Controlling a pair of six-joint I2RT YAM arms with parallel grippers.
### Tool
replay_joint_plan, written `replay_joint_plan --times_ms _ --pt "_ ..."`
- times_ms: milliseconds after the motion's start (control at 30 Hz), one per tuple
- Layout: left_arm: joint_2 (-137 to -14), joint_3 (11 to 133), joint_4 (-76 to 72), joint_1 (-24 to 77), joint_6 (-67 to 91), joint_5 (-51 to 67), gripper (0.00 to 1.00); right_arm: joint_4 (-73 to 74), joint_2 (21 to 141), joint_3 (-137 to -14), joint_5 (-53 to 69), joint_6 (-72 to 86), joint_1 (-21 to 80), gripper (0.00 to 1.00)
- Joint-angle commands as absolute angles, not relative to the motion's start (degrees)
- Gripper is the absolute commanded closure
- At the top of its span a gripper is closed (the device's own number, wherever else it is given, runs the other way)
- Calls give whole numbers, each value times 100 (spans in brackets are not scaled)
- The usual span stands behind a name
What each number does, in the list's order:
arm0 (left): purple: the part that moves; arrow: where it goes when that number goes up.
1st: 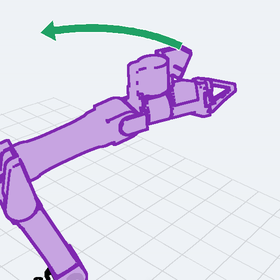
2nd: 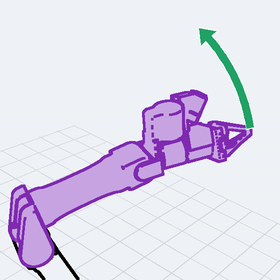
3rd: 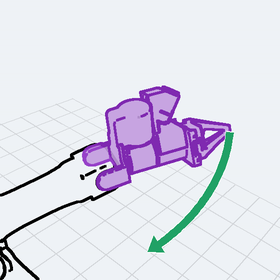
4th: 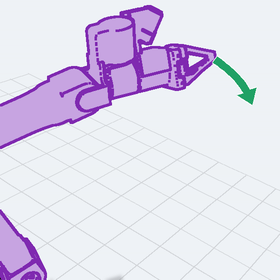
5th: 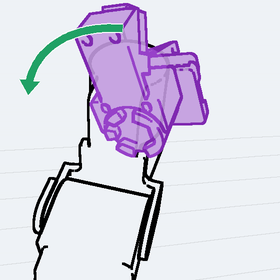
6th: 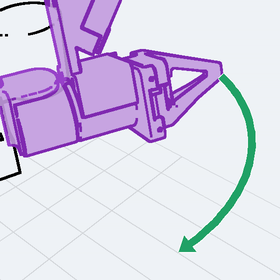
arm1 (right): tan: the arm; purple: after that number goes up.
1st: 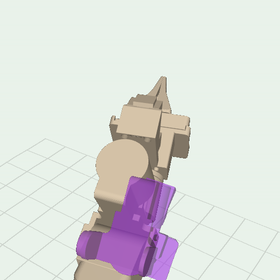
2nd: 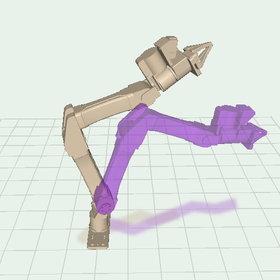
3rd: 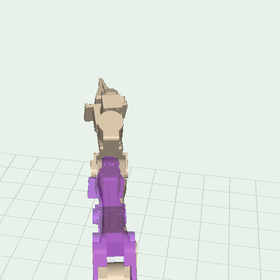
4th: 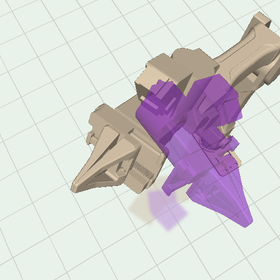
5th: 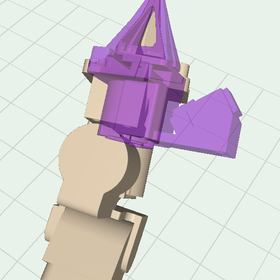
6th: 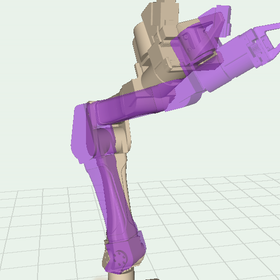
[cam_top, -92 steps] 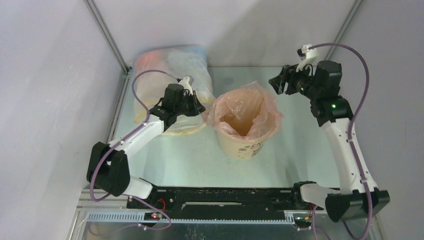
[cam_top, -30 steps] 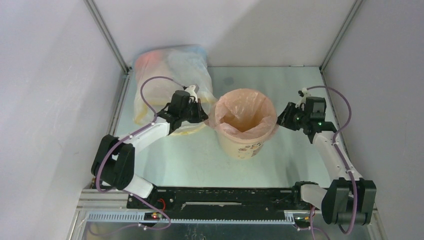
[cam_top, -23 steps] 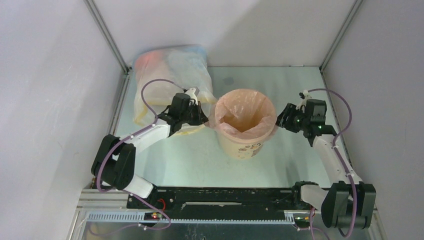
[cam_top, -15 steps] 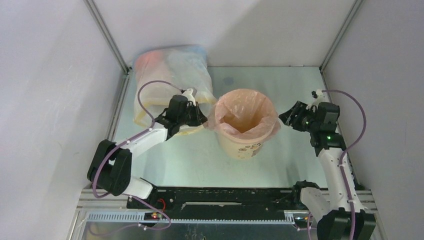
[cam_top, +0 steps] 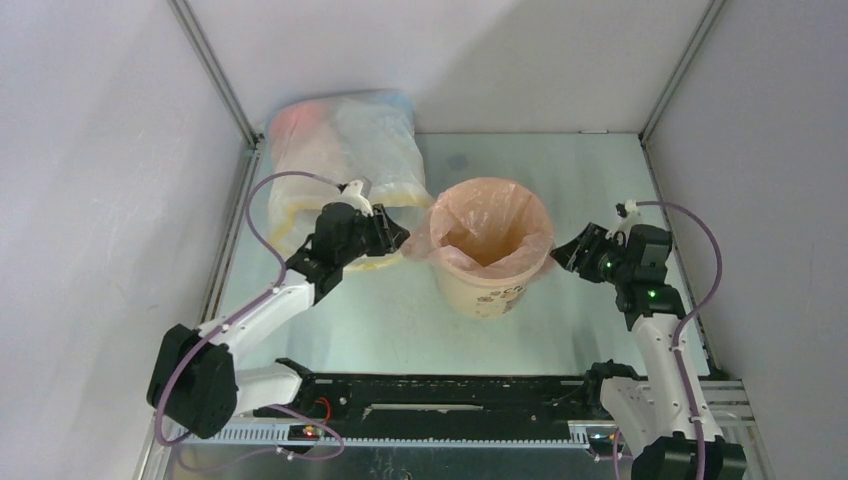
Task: Put the trash bags into the trash bin
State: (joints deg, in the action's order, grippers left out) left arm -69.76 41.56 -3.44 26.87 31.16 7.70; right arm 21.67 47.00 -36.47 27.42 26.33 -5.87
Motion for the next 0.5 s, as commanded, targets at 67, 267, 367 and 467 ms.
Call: replay_joint_plan --times_ms 67,267,367,467 --pt "-6304 3792 -757 2655 3561 576 44 1546 4586 -3247 2994 2958 -624 47" --pt "-6149 3445 -1146 2612 4060 898 38 1257 4635 -3085 3223 3133 -633 49" --pt "-6306 3443 -1225 2587 4152 1052 43 1265 4586 -3084 3193 3125 -641 51" --pt "-6476 3330 -1477 2539 4306 1246 49 1255 4630 -3070 3213 3099 -642 51"
